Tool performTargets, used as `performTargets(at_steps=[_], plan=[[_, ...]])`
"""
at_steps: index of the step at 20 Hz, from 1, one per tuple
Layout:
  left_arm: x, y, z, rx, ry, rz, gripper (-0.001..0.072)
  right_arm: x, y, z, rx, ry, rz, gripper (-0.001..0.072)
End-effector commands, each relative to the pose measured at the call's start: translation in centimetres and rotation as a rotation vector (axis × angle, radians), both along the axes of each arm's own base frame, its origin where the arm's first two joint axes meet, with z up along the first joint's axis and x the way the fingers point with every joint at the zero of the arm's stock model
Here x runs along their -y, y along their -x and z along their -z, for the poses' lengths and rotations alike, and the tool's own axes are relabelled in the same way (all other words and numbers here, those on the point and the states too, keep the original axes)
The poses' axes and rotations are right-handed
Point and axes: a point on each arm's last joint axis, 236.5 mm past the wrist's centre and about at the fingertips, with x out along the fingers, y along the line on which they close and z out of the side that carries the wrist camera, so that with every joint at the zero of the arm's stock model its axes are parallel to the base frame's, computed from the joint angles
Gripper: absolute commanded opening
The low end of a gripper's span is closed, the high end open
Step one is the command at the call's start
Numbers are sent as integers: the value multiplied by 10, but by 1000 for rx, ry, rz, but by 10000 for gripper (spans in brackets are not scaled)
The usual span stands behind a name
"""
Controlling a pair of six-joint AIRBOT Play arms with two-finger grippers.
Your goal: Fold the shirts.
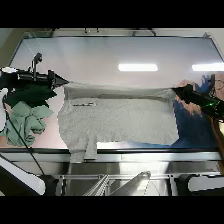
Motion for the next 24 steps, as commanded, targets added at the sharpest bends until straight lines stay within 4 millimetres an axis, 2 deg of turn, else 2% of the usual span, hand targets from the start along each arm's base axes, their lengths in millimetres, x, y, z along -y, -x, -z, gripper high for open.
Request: performTargets(at_steps=[1,3,6,8,10,13,17,18,19,22,24], plan=[[-1,-16,6,-33,38,26,18,-2,-19,7,30,-65,-42,16],[1,-7,-2,-57,44,89,16,-6,-10,14,0,-31,-103,16],[-14,0,7,-104,-70,103,16,-13,18,42,-115,41,-211,16],[-9,9,13,-135,-72,133,17,-16,28,52,-140,82,-256,16],[-6,24,28,-195,-87,167,16,-16,28,54,-144,91,-258,16],[-13,49,51,-303,-137,200,7,-11,27,58,-150,113,-244,16],[-12,55,52,-321,-127,211,1,-10,26,58,-149,118,-239,17],[-12,57,50,-327,-123,221,106,-10,26,57,-148,117,-239,61],[-12,60,49,-355,-118,215,301,-7,26,54,-144,120,-235,225],[-26,62,44,-433,-103,156,301,14,34,42,-171,156,-207,247],[-43,60,31,-469,-99,107,301,39,53,34,-252,191,-175,250]])
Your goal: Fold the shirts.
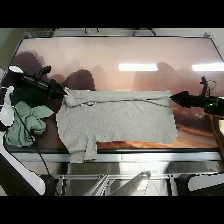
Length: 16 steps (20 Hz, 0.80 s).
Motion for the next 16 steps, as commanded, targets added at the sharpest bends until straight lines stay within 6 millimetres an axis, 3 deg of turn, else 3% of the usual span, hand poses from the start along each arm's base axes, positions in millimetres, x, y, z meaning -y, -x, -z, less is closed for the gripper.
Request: performTargets(at_steps=[1,4,6,7,8,9,13,15,16], plan=[[-24,2,-21,-60,-13,-72,301,33,37,-13,-128,65,23,250],[-35,8,-48,8,-33,-125,300,41,106,-14,-321,99,-41,249],[-35,25,-58,49,-43,-167,300,33,153,2,-426,144,-68,250],[-32,38,-58,59,-48,-192,300,23,170,12,-451,148,-74,276],[-29,52,-56,63,-53,-215,299,14,182,24,-471,139,-62,395],[-25,70,-53,54,-58,-246,300,6,193,37,-498,132,-51,435],[-2,147,-32,-52,-42,-322,300,-35,214,70,-540,95,-83,426],[9,181,-23,-124,-25,-354,300,-49,216,71,-543,108,-145,228],[13,197,-16,-162,-37,-374,300,-54,215,72,-539,120,-167,219]])
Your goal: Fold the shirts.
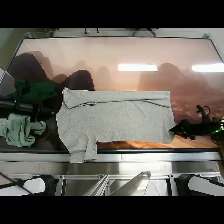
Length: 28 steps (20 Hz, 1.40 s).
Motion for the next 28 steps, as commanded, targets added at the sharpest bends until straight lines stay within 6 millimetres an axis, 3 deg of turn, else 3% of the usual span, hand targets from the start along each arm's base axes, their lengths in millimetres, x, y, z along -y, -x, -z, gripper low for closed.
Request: performTargets(at_steps=[1,2,5,11,15,19,21,24,28], plan=[[16,63,27,-105,-28,-57,300,-7,15,23,-15,99,-108,97],[16,78,36,-128,-67,-48,300,-11,12,22,-8,95,-108,16],[17,114,56,-167,-188,-13,300,-15,4,18,5,68,-72,16],[46,146,69,-169,-214,39,300,-22,3,11,3,24,-62,16],[53,148,76,-162,-241,51,300,-26,2,7,3,2,-55,16],[67,119,100,-134,-242,-5,296,-29,1,4,3,-19,-48,16],[83,107,102,-87,-184,20,18,-36,6,-4,-11,-59,-72,15],[94,92,76,-52,-105,102,18,-33,4,-31,-47,-139,-48,15],[74,84,37,4,-211,176,18,7,-11,-62,-5,-90,49,15]])
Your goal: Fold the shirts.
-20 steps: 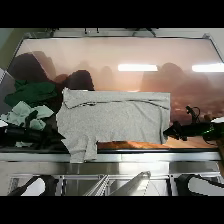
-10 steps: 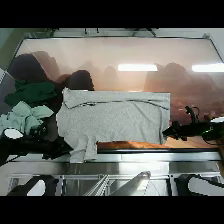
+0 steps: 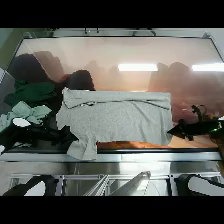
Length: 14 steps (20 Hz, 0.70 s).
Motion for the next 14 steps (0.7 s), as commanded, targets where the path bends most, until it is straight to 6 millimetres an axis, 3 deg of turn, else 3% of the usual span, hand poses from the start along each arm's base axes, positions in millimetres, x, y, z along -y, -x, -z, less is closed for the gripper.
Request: performTargets(at_steps=[1,5,9,12,14], plan=[[-19,-1,-27,29,-107,53,19,26,-5,-30,4,-4,82,15],[-28,9,-46,69,-166,68,19,31,-4,-34,6,-14,101,15],[-46,21,-48,27,-196,45,19,38,-2,-30,3,22,84,15],[-68,8,-50,35,-190,-75,19,43,-9,-35,21,36,86,15],[-82,-8,-58,87,-207,-132,20,42,-24,-42,64,9,133,15]])
